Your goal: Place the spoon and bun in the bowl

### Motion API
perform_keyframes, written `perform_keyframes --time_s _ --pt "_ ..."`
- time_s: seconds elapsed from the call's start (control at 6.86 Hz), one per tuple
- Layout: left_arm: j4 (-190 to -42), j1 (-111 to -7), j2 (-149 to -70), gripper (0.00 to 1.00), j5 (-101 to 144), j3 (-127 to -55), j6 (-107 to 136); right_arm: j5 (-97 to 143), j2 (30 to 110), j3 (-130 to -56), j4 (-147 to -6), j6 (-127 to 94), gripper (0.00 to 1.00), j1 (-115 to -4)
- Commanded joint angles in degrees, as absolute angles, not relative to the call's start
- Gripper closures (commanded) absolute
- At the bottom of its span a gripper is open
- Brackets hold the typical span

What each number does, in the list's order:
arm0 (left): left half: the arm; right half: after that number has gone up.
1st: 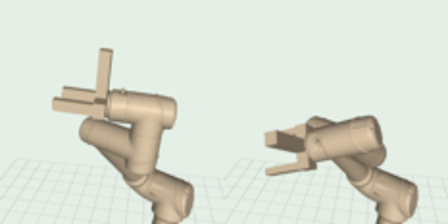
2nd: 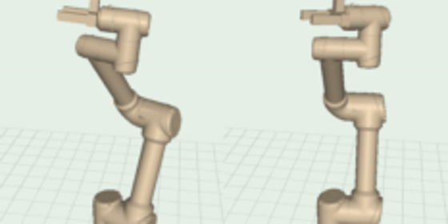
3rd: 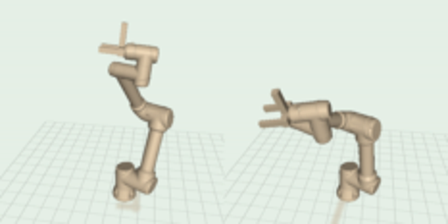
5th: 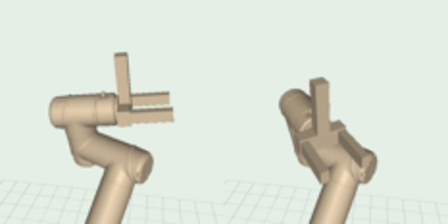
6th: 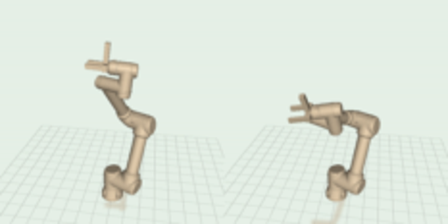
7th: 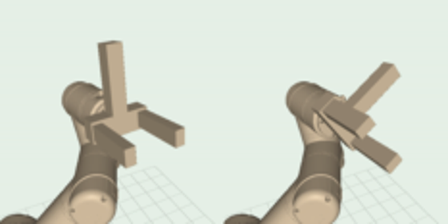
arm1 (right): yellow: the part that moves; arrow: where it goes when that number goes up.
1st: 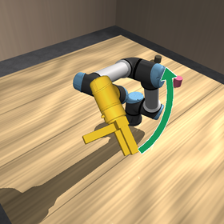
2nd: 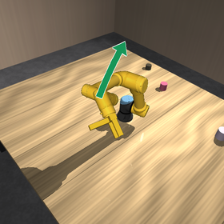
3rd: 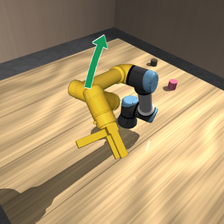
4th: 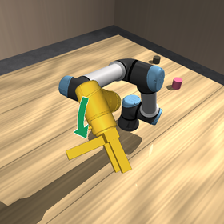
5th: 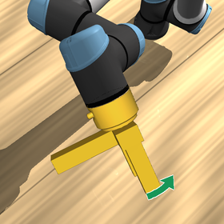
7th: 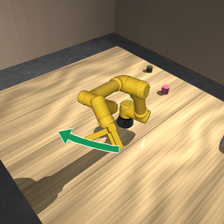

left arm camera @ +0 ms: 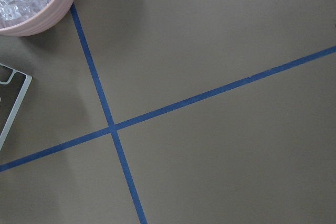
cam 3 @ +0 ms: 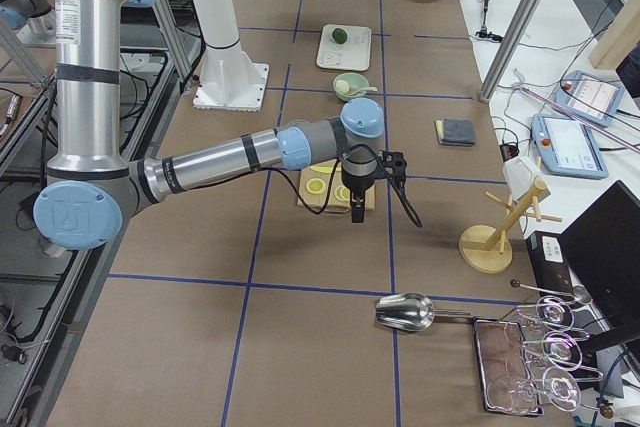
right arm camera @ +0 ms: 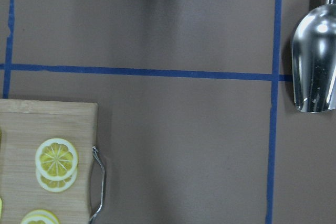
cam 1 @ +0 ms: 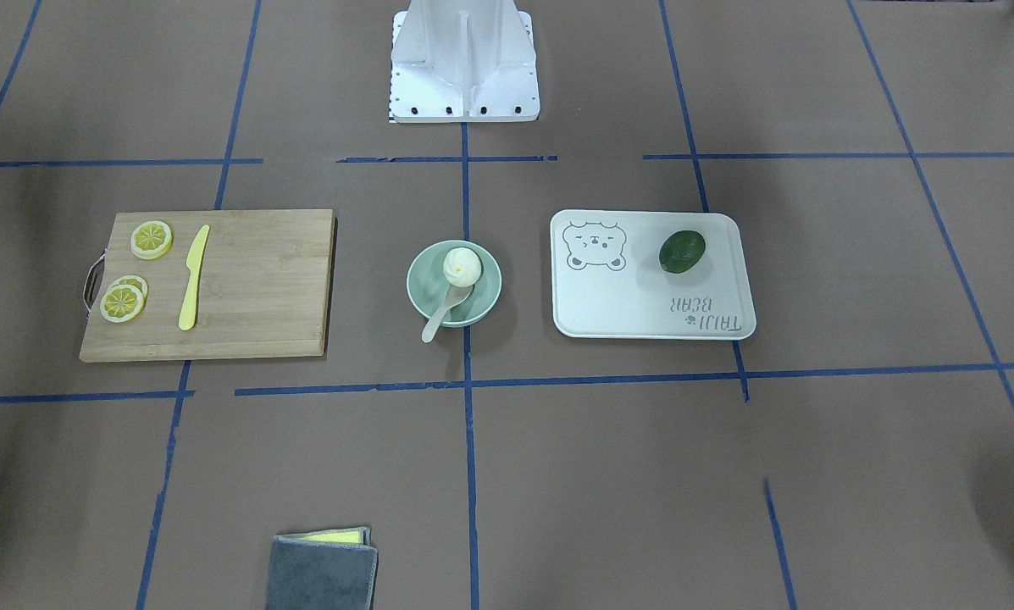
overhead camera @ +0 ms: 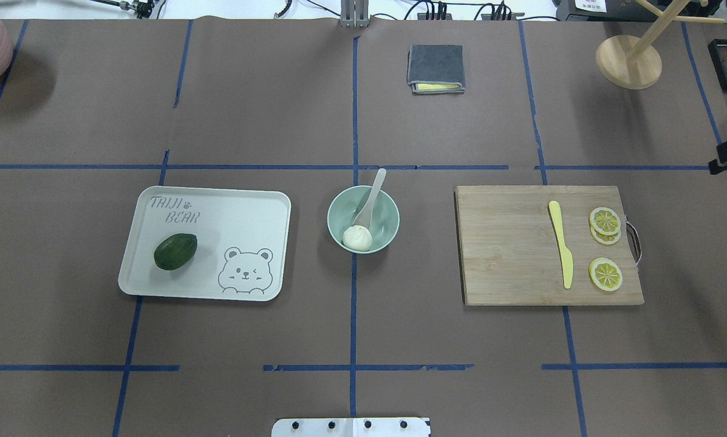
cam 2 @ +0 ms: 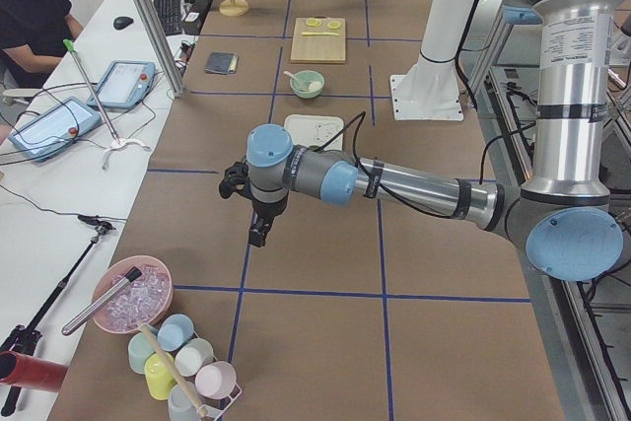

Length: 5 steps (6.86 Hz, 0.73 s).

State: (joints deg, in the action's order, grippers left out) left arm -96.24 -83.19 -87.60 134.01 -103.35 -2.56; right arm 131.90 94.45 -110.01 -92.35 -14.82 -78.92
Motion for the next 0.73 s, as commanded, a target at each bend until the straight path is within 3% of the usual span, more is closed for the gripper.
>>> perform_keyframes --time_s 0.0,0.58 --pt "-92.4 -84.45 -87.1 0.0 134.38 -104.24 -2.55 132.19 97.02 -107.67 -92.73 -7.77 0.0 -80.86" --pt "-86.66 -84.73 -86.75 0.0 134.38 -105.11 -2.64 135.24 96.86 -107.05 -92.99 -5.27 0.0 -81.12"
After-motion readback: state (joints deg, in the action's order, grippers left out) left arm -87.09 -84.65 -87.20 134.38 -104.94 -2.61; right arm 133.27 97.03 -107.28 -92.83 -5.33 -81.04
